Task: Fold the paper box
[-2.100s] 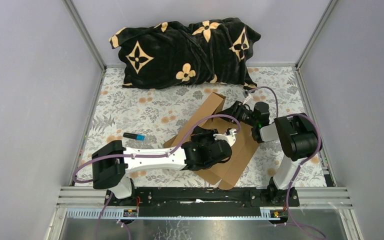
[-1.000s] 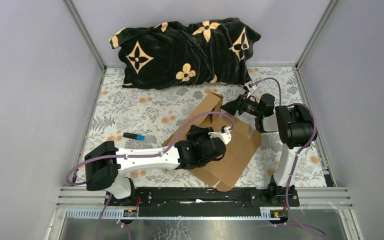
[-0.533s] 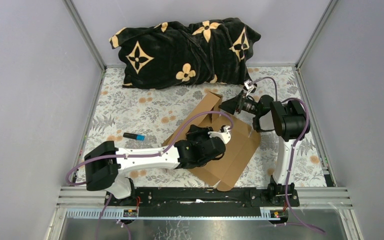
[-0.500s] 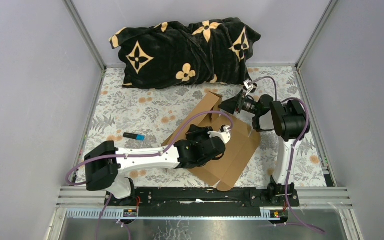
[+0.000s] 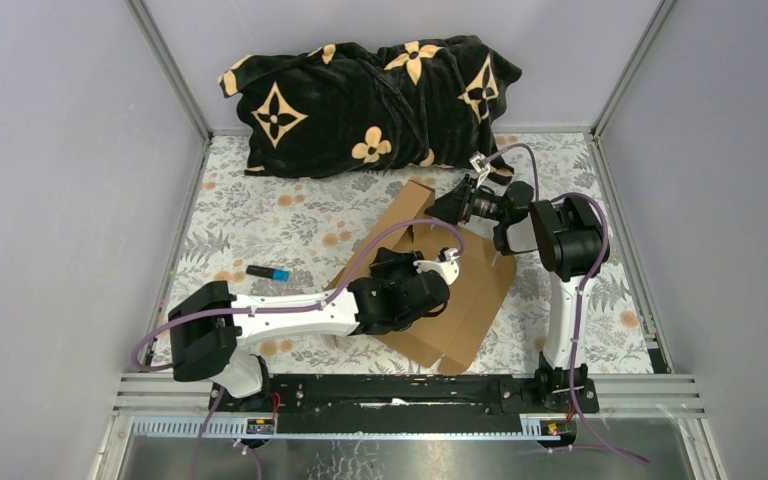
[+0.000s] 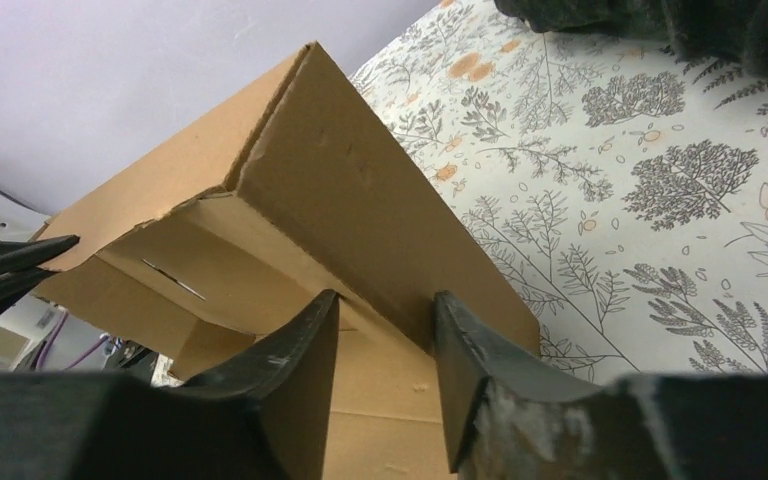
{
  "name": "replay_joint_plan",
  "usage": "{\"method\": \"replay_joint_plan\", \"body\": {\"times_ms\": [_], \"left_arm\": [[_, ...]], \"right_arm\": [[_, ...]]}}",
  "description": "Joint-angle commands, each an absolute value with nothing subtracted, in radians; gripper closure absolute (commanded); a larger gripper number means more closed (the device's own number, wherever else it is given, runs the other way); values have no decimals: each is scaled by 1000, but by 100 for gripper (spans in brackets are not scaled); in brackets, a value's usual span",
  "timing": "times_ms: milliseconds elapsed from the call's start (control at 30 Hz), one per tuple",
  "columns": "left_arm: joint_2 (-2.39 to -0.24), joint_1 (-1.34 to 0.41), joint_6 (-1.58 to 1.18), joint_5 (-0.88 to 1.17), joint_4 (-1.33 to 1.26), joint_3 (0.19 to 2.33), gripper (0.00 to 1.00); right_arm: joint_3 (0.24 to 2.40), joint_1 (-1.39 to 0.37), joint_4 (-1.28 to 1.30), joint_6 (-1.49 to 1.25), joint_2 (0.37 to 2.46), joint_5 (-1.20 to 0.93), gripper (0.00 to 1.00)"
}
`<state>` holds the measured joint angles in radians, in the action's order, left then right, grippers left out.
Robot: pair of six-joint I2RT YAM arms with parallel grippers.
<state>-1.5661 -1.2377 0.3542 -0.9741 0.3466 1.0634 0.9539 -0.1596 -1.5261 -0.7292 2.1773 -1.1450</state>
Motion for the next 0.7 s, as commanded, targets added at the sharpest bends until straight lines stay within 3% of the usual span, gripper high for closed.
{"method": "replay_joint_plan", "body": {"times_ms": [0,267,667], "left_arm": [[-1589,-1247,314,-797,368,1031,96],[-1581,-1244,315,-796,368,1031,95],[-1578,-1244,316,-801,365,1030,95]], "right_arm": [[1003,-203,-1475,-651,2186,-1120,62],[980,-240,-1378,-561,2149,-1020,84],[818,-277,-1176,-369,1918,-850,92]]}}
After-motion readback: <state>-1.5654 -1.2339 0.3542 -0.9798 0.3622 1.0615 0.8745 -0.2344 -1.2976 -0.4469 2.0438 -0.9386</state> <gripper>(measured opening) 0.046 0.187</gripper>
